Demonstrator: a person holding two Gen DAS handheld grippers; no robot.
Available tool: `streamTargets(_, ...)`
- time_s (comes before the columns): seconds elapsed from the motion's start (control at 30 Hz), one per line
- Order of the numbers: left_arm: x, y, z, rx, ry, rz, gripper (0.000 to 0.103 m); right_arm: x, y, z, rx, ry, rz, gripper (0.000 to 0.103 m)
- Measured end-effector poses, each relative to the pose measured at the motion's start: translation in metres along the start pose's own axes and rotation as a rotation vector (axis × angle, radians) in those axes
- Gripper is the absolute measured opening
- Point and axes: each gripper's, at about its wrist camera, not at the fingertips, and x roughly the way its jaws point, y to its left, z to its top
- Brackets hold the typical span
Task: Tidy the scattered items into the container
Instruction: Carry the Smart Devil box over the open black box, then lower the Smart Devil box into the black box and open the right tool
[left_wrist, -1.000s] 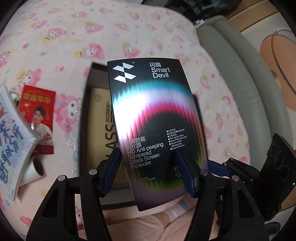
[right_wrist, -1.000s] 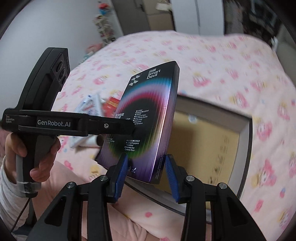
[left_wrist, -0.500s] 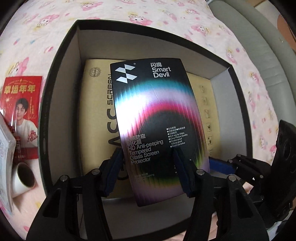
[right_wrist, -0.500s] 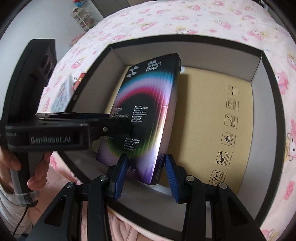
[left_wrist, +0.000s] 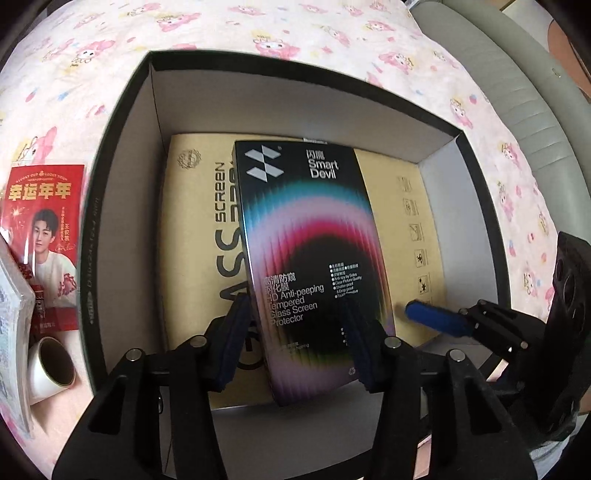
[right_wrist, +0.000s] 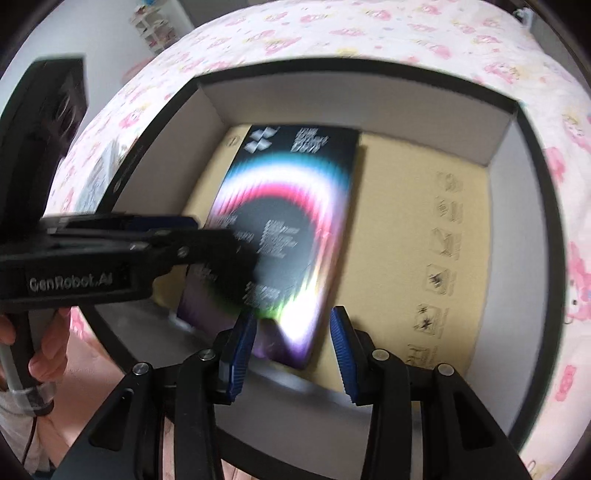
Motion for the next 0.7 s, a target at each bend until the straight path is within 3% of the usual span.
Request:
streamTargets(0.2,-0.005,0.012,0.011,-0.001,-0.017,0.022,0.042,0.008,-0.007,0.013,0.047,0.033,-0.103,0.037)
streamTargets(0.37,0.004,0.02,0.026,-0.009,-0.036,0.014,0.042,0.02,0.003,0.019,0.038,0.056,-0.033,0.036)
streamTargets(0.57,0.007,0.016,0.028,-0.018,-0.045,0.012,0.042,0.015,0.02,0.03,0.022,-0.009,0.056,0.036)
streamTargets(0.7,0.006,0.018,0.027,-0.025,-0.05,0.013,0.042,0.011,0.008,0.034,0.053,-0.019,-0.051,0.036)
